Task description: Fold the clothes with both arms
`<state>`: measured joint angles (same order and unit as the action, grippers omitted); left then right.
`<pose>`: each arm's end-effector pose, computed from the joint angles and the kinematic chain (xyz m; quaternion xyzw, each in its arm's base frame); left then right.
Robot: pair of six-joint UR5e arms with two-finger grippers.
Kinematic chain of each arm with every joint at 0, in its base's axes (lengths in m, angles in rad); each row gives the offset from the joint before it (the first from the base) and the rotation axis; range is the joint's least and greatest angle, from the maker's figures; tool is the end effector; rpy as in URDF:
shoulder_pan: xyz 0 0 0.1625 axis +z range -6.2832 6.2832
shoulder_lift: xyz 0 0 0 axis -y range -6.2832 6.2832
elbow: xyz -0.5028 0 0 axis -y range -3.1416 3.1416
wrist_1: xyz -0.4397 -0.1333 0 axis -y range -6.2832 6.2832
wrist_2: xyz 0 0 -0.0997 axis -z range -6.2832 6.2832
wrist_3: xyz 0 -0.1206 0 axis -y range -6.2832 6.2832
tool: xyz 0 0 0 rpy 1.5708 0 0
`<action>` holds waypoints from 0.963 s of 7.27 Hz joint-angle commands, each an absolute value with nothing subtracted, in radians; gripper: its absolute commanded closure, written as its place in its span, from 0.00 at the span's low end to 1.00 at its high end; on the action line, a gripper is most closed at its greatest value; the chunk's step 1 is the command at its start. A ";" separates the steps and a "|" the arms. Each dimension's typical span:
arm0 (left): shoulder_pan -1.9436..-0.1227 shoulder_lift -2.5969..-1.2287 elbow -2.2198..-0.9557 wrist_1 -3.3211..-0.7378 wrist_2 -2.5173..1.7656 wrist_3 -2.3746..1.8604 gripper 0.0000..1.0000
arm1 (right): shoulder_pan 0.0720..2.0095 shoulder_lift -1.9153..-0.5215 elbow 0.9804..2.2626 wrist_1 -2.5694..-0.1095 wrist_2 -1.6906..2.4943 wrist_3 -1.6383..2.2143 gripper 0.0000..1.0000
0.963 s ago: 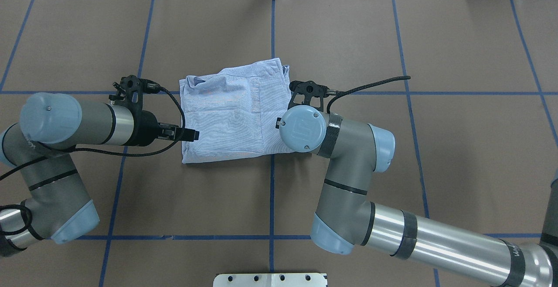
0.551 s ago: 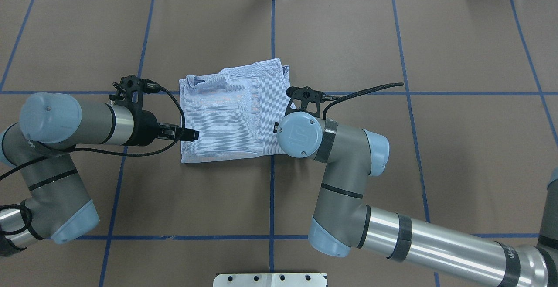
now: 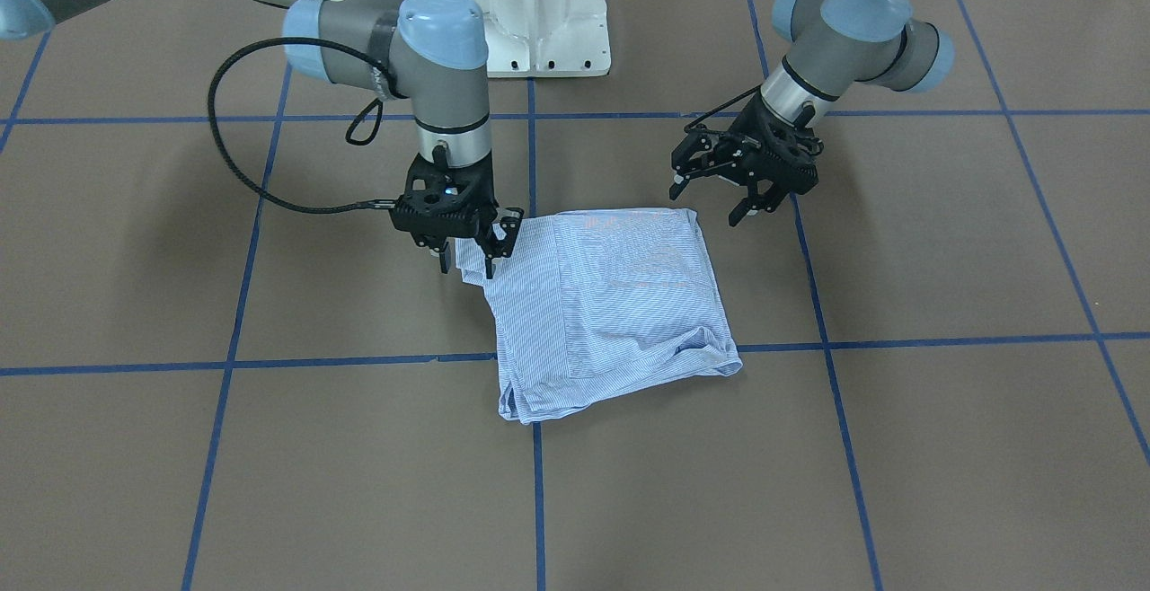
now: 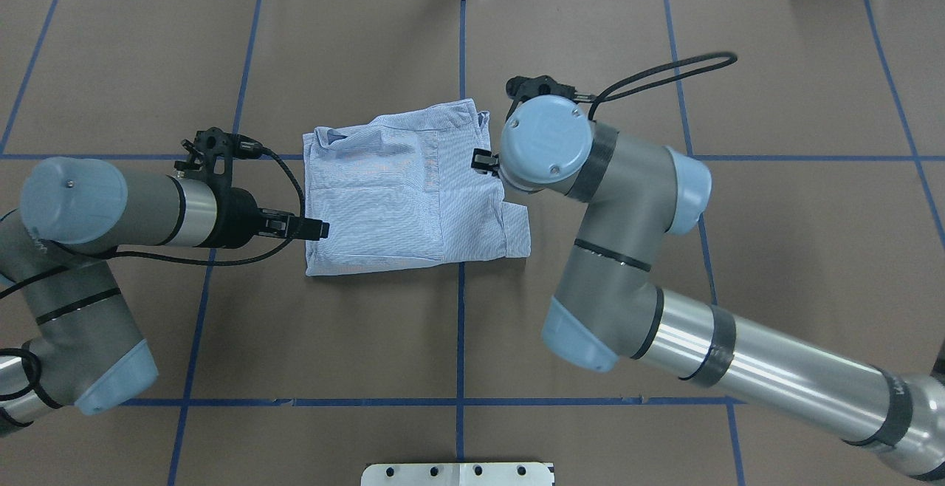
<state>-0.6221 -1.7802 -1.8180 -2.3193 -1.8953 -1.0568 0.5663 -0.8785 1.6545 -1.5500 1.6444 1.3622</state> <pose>0.4661 -0.4510 0.4082 0.1887 0.5431 0.0475 0.8168 -0.6003 -0.5291 0.2543 0.1151 -0.3718 0.1498 0.9089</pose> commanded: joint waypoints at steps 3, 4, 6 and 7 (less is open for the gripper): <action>-0.947 -1.507 -2.023 -2.117 -2.069 -0.474 0.00 | 0.900 -1.162 1.828 -1.591 1.941 0.821 0.00; -1.073 -1.462 -2.007 -2.083 -2.132 -0.293 0.00 | 1.005 -1.258 1.835 -1.582 2.013 0.626 0.00; -1.266 -1.375 -1.961 -2.069 -2.211 -0.024 0.00 | 1.240 -1.494 1.881 -1.578 2.115 0.203 0.00; -1.352 -1.344 -1.932 -2.069 -2.259 0.039 0.00 | 1.372 -1.585 1.875 -1.580 2.173 -0.033 0.00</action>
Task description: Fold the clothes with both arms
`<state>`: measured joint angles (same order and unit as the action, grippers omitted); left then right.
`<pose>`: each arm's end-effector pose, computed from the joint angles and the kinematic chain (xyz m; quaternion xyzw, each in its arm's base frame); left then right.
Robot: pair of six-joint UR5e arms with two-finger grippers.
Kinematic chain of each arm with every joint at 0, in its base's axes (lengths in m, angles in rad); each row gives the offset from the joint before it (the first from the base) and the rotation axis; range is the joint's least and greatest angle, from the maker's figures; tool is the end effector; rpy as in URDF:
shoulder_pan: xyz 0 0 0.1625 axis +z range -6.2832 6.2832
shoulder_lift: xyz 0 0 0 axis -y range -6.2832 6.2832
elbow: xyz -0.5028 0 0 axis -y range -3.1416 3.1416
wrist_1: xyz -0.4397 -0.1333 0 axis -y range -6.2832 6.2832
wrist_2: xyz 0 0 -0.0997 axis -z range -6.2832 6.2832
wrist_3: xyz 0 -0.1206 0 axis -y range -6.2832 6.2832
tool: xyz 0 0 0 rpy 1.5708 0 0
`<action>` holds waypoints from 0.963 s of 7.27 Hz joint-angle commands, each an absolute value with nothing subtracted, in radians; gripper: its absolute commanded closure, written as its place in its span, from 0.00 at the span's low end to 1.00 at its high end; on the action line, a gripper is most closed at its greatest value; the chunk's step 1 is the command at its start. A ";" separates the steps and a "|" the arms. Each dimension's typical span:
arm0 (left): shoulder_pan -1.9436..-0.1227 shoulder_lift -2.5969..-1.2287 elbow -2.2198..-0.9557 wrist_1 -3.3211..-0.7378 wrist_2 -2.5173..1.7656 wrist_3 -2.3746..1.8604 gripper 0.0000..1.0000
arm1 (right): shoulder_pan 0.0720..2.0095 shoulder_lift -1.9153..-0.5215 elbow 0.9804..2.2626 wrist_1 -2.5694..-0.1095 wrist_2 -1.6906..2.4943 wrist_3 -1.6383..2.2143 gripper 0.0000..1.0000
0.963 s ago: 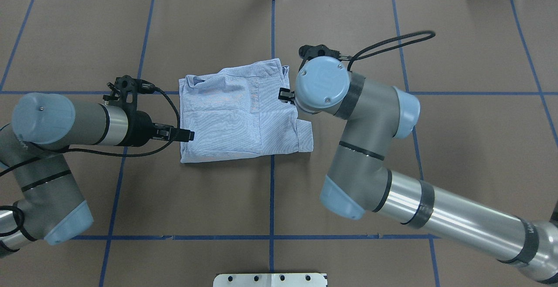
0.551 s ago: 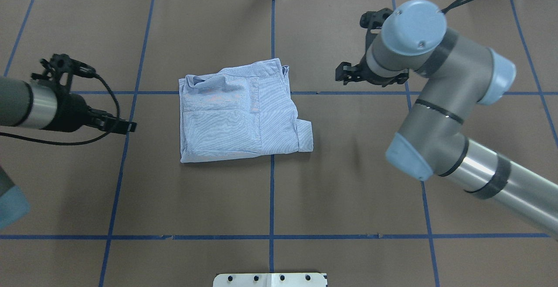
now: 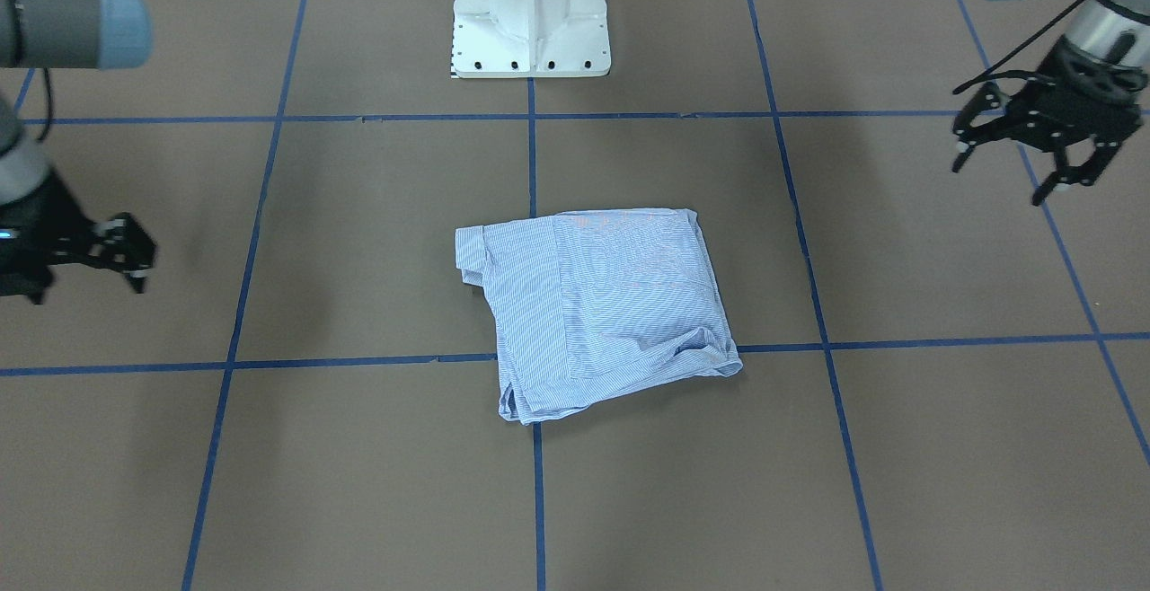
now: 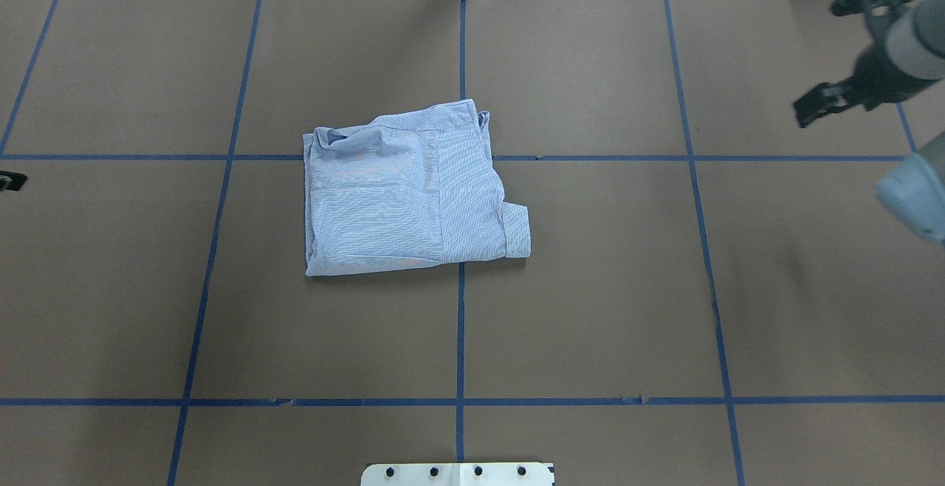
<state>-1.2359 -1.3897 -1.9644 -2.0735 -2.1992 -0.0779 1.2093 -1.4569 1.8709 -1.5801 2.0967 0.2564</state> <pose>0.0983 -0.4724 0.5726 0.2665 0.3516 0.2214 0.8697 -0.1415 -0.5799 0.5418 0.1075 -0.3016 -0.1018 0.9419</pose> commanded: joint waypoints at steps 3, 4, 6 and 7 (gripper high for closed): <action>-1.462 -1.313 -1.833 -2.073 -2.281 0.035 0.00 | 1.564 -1.860 1.878 -1.578 2.261 -0.181 0.00; -1.460 -1.327 -1.774 -2.071 -2.269 0.031 0.00 | 1.581 -1.883 1.852 -1.578 2.263 -0.183 0.00; -1.503 -1.325 -1.744 -2.039 -2.313 0.043 0.00 | 1.592 -1.884 1.827 -1.556 2.255 -0.173 0.00; -1.505 -1.325 -1.752 -1.931 -2.383 0.043 0.00 | 1.592 -1.872 1.828 -1.551 2.267 -0.167 0.00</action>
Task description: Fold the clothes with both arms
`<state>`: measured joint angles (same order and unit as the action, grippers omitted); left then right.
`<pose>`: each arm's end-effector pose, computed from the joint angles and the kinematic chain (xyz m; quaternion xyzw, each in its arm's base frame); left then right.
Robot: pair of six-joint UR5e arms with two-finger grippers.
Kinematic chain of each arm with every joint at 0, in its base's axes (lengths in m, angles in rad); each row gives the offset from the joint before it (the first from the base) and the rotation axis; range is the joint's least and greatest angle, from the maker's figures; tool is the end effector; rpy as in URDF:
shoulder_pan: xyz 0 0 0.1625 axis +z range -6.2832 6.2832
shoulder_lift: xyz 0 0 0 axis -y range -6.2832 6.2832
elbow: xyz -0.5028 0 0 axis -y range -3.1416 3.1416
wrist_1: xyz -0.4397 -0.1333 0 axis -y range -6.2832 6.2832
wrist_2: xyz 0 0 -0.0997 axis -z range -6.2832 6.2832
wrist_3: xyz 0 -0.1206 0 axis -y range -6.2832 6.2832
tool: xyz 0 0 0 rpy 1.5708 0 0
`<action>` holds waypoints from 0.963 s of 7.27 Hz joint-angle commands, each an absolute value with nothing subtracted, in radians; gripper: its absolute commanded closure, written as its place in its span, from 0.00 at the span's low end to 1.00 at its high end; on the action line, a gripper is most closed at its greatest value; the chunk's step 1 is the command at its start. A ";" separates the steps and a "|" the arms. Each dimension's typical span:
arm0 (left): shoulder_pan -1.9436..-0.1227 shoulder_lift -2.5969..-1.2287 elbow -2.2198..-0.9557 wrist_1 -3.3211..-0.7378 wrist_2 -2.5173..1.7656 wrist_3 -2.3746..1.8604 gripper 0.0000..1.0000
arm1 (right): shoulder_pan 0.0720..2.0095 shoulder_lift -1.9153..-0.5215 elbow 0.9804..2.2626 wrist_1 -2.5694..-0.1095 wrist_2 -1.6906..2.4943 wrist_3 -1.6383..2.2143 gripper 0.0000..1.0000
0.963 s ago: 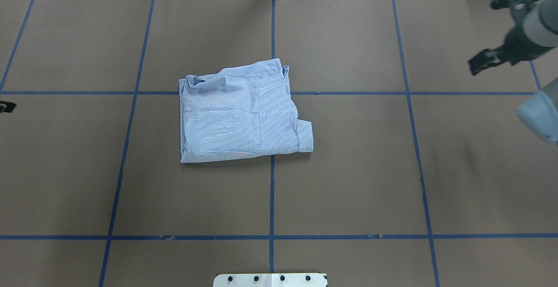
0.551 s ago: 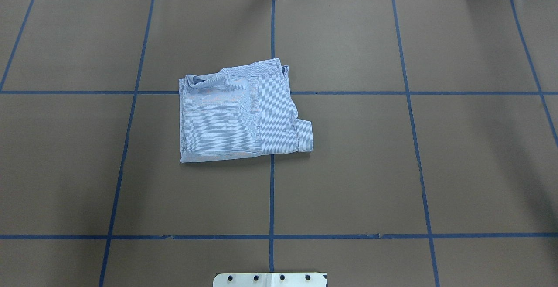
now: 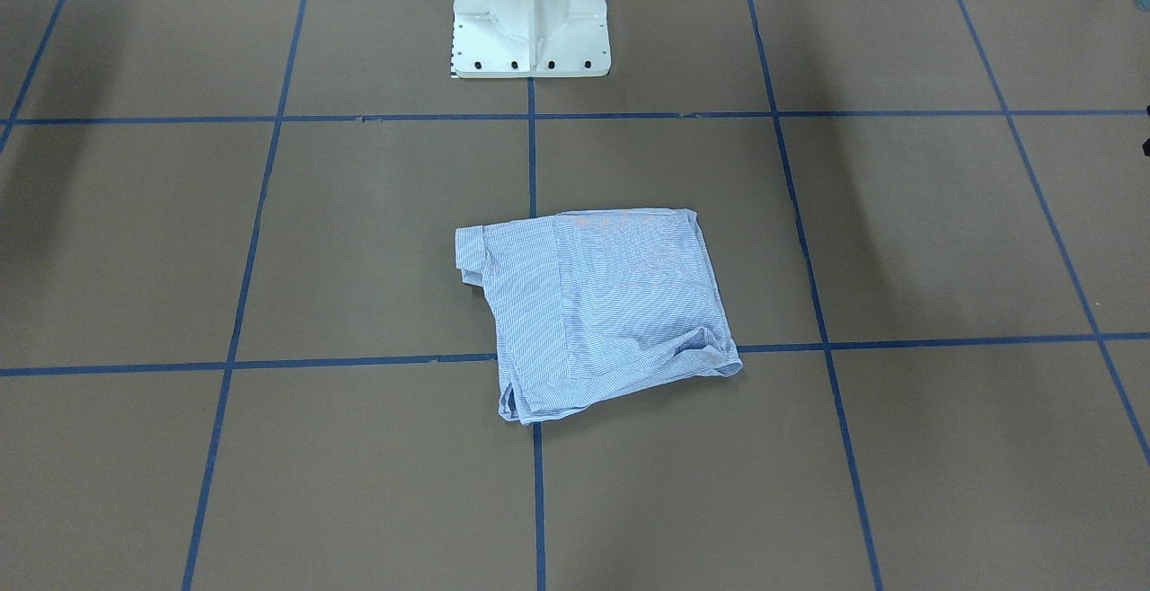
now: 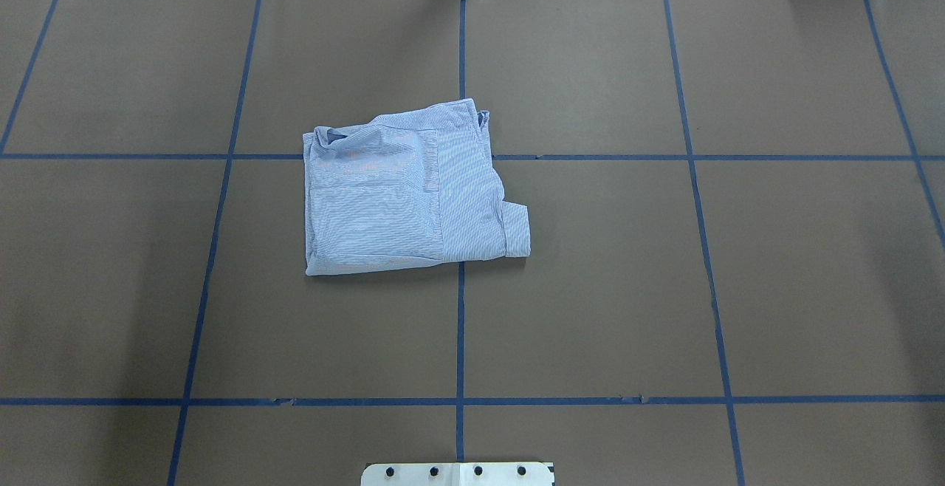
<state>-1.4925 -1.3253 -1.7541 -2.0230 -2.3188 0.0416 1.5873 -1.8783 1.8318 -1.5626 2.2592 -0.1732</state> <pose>-0.0165 -0.4451 0.7214 0.1738 0.3617 0.1254 0.9073 0.0630 -0.3821 0.7590 0.0140 -0.3376 -0.0672 0.9388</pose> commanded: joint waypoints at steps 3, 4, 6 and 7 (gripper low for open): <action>-1.512 -1.316 -1.756 -1.690 -2.388 0.202 0.00 | 1.594 -1.881 1.835 -1.549 2.270 -0.170 0.00; -1.528 -1.322 -1.776 -1.586 -2.381 0.283 0.00 | 1.592 -1.875 1.832 -1.549 2.266 -0.175 0.00; -1.583 -1.385 -1.776 -1.507 -2.382 0.290 0.00 | 1.594 -1.875 1.839 -1.548 2.258 -0.189 0.00; -1.627 -1.408 -1.776 -1.509 -2.384 0.291 0.00 | 1.594 -1.871 1.839 -1.548 2.252 -0.189 0.00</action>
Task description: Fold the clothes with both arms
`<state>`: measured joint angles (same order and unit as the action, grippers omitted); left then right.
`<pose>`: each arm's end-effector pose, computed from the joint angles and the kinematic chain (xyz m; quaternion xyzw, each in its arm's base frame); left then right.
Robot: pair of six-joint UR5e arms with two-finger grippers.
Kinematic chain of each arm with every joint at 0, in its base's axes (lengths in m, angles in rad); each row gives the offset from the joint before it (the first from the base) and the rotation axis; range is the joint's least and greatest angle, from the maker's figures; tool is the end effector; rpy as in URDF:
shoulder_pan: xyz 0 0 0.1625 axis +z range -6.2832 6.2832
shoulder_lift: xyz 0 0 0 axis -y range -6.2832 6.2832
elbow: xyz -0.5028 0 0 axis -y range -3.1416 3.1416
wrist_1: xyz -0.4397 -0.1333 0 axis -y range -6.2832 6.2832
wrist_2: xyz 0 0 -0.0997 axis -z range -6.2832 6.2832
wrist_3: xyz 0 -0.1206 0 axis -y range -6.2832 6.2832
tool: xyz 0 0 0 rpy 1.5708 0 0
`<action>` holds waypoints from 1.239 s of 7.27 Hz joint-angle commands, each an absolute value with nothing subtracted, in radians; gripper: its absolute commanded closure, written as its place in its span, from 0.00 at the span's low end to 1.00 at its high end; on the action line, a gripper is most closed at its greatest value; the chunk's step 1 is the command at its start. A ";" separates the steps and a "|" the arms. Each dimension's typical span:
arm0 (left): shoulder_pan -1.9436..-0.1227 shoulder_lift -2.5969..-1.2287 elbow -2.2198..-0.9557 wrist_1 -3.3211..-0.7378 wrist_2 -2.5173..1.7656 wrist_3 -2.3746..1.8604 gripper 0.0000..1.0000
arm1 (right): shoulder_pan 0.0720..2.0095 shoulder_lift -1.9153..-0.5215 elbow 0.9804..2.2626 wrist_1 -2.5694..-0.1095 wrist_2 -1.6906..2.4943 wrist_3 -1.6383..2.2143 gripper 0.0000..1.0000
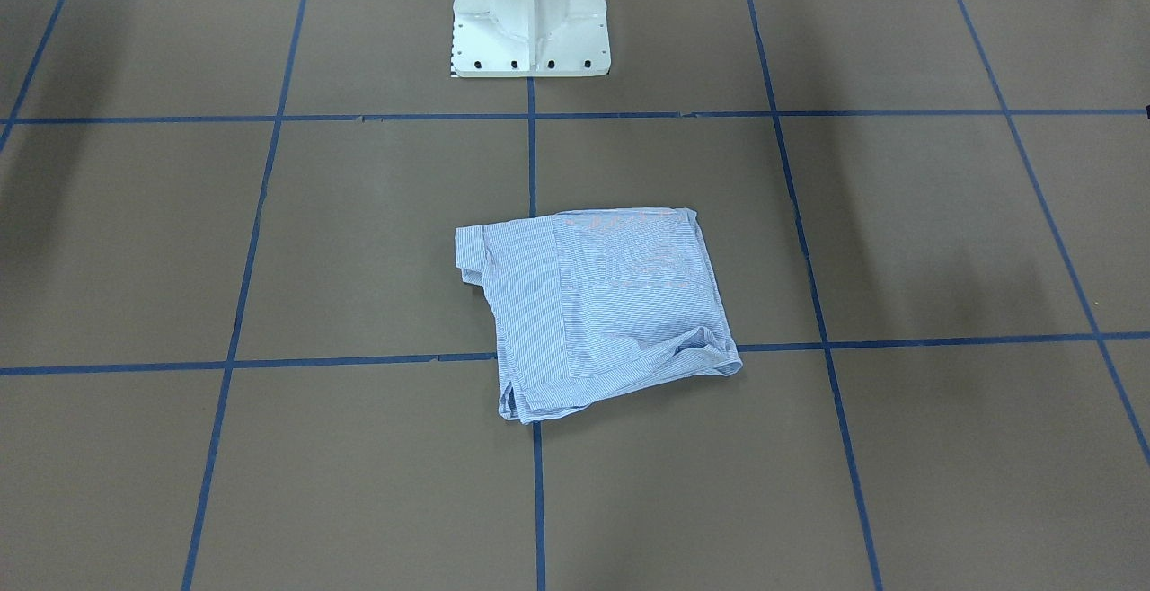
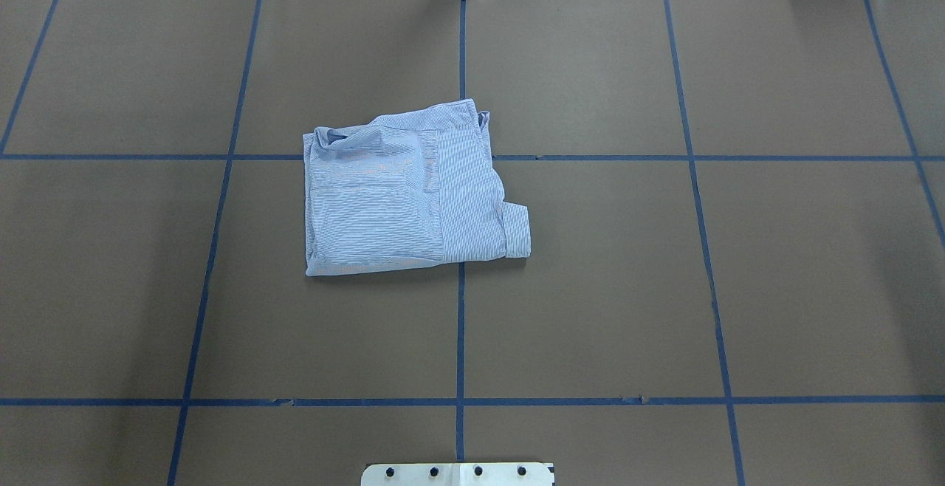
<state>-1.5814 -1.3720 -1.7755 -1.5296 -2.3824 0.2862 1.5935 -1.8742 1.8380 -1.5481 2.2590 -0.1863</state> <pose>-0.0504 -0.4366 0.7393 0.0423 0.3928 0.1193 0.9109 0.0655 -0.3862 0.7527 0.0289 -0.3362 -0.0746 0.9384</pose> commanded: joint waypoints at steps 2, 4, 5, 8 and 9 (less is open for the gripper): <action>-1.649 -1.414 -1.779 -1.520 -2.394 0.294 0.00 | 1.594 -1.871 1.838 -1.548 2.250 -0.186 0.00; -1.649 -1.396 -1.772 -1.601 -2.385 0.302 0.00 | 1.594 -1.873 1.838 -1.548 2.252 -0.181 0.00; -1.649 -1.387 -1.767 -1.615 -2.385 0.296 0.00 | 1.594 -1.873 1.838 -1.548 2.252 -0.178 0.00; -1.649 -1.379 -1.767 -1.615 -2.384 0.296 0.00 | 1.592 -1.871 1.838 -1.548 2.253 -0.175 0.00; -1.649 -1.379 -1.766 -1.615 -2.384 0.296 0.00 | 1.592 -1.871 1.838 -1.548 2.253 -0.176 0.00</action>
<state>-1.6490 -1.3798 -1.7669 -1.6147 -2.3839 0.2961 1.5925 -1.8721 1.8377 -1.5478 2.2532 -0.1755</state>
